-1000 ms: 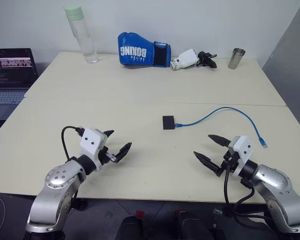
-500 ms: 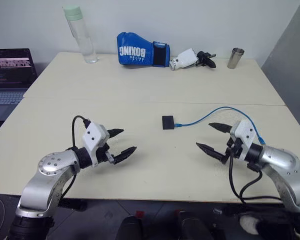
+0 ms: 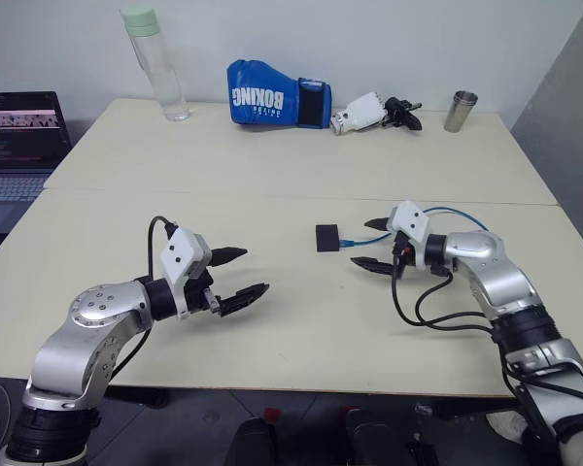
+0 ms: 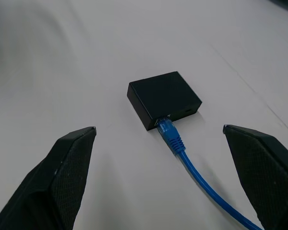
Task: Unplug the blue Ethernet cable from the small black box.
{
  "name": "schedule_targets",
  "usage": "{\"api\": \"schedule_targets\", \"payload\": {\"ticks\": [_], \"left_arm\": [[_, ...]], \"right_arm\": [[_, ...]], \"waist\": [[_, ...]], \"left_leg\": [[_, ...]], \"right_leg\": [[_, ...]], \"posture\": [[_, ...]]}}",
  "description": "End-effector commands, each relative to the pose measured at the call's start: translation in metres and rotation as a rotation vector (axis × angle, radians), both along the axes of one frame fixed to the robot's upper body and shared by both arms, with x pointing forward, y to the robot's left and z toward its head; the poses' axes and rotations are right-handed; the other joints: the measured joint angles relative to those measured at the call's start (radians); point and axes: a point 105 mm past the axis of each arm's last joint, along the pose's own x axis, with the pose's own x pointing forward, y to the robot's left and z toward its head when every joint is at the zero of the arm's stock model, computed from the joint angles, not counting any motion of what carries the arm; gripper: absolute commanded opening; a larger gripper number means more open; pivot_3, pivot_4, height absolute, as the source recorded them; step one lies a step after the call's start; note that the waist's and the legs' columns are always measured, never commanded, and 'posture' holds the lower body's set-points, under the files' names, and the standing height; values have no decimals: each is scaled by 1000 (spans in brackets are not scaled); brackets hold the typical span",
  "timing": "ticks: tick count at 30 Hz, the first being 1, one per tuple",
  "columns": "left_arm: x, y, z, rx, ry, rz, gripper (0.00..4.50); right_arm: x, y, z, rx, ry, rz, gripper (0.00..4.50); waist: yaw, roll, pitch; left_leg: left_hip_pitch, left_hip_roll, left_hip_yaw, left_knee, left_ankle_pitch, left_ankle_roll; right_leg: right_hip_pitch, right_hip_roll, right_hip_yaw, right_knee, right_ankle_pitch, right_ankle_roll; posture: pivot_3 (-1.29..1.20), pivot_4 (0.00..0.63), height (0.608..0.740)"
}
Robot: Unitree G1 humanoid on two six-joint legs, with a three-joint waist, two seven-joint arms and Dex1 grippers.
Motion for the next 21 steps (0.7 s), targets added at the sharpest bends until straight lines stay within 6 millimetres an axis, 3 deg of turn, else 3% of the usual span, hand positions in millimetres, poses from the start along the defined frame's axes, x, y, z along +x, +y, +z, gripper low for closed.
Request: {"api": "schedule_targets", "payload": {"ticks": [1, 12, 16, 21], "left_arm": [[-6, 2, 6, 11, -24, -6, 4476], [-8, 1, 9, 12, -33, -7, 4476], [-10, -1, 9, 12, -34, -12, 4500], [-11, -2, 8, 13, -29, -23, 4500]], "right_arm": [[21, 5, -2, -39, -1, -22, 4500], [35, 15, -23, -134, 88, 10, 4500], [30, 13, -30, -154, 132, 41, 3786], [26, 8, -35, -187, 155, 71, 2363]], "waist": [[-2, 0, 0], [-12, 0, 0], [-12, 0, 0], [-12, 0, 0]], "left_leg": [[0, 0, 0, 0, 0, 0], [0, 0, -1, 0, 0, 0], [0, 0, -1, 0, 0, 0], [0, -1, -2, 0, 0, 0]], "right_leg": [[0, -1, 0, 0, 0, 0], [0, -4, -1, 1, 0, 0], [0, -5, -1, 1, 0, 0], [0, -5, -1, 1, 0, 0]], "posture": [[0, 150, 740], [0, 150, 740], [0, 150, 740], [0, 150, 740]]}}
